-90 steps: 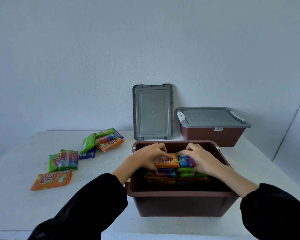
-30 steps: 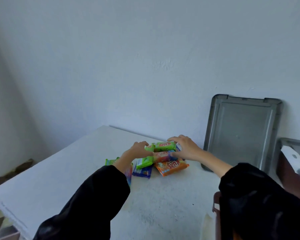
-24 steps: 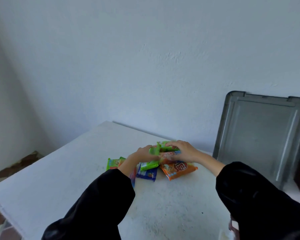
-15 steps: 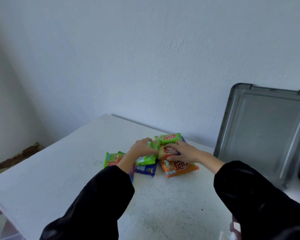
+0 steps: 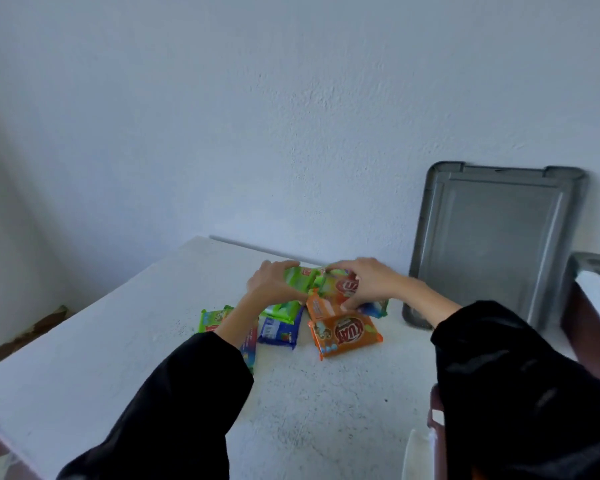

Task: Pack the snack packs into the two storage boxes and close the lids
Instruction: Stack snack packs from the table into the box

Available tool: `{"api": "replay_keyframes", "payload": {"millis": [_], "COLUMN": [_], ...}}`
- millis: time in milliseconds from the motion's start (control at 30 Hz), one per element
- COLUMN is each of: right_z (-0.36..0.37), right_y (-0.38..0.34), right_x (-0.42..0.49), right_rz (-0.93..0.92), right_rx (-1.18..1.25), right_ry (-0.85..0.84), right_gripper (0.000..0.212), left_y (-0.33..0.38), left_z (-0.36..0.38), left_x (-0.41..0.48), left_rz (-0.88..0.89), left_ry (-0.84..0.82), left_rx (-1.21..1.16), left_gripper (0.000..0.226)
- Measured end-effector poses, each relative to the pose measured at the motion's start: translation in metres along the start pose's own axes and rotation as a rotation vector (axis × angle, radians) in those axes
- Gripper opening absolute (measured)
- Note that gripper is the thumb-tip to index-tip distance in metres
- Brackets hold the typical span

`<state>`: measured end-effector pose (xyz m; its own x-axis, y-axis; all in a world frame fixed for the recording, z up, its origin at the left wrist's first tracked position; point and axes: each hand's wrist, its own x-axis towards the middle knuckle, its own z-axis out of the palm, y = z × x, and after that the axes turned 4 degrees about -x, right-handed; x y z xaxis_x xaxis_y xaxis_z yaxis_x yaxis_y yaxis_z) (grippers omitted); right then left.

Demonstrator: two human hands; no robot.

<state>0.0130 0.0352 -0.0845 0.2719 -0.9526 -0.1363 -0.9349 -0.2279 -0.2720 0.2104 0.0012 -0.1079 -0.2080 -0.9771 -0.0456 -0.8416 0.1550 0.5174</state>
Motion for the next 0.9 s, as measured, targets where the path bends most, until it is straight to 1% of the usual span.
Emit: {"api": "replay_keyframes", "payload": {"millis": [133,200,267,400,533,600,667,733,800,900], "right_z": [-0.042,-0.058,-0.068,-0.065,-0.039,-0.023,-0.006,0.012,0.027,0.04], "right_y": [0.005,0.008,0.011,0.016,0.016,0.016,0.017,0.019,0.021,0.019], "right_x": [-0.055,-0.092,-0.134,-0.228,-0.308,-0.338,-0.361,-0.376,-0.386,-0.395], "right_rz": [0.059,0.076,0.097,0.133,0.161,0.179,0.209,0.222,0.214,0.207], "right_rx": [-0.06,-0.109,-0.133,-0.133,-0.08,-0.046,-0.034,-0.04,-0.069,-0.207], "right_ry": [0.122,0.17,0.182,0.138,0.034,0.015,0.001,-0.019,-0.04,-0.106], "right_gripper": [0.085,0.084,0.084,0.084,0.084,0.086,0.088,0.09,0.091,0.09], "left_y": [0.046,0.072,0.098,0.141,0.164,0.17,0.174,0.176,0.177,0.175], "left_z": [-0.023,-0.029,-0.031,-0.02,0.004,0.018,0.031,0.046,0.06,0.073], "left_x": [-0.015,-0.032,-0.055,-0.108,-0.164,-0.187,-0.203,-0.215,-0.225,-0.241], "left_rz": [0.196,0.305,0.417,0.62,0.802,0.878,0.954,0.997,1.008,1.035], "left_ry": [-0.004,-0.047,-0.102,-0.257,-0.378,-0.423,-0.435,-0.469,-0.542,-0.639], "left_rx": [-0.053,-0.073,-0.064,0.045,0.147,0.183,0.238,0.281,0.318,0.415], "left_gripper": [0.076,0.075,0.079,0.076,0.076,0.075,0.076,0.078,0.079,0.08]}}
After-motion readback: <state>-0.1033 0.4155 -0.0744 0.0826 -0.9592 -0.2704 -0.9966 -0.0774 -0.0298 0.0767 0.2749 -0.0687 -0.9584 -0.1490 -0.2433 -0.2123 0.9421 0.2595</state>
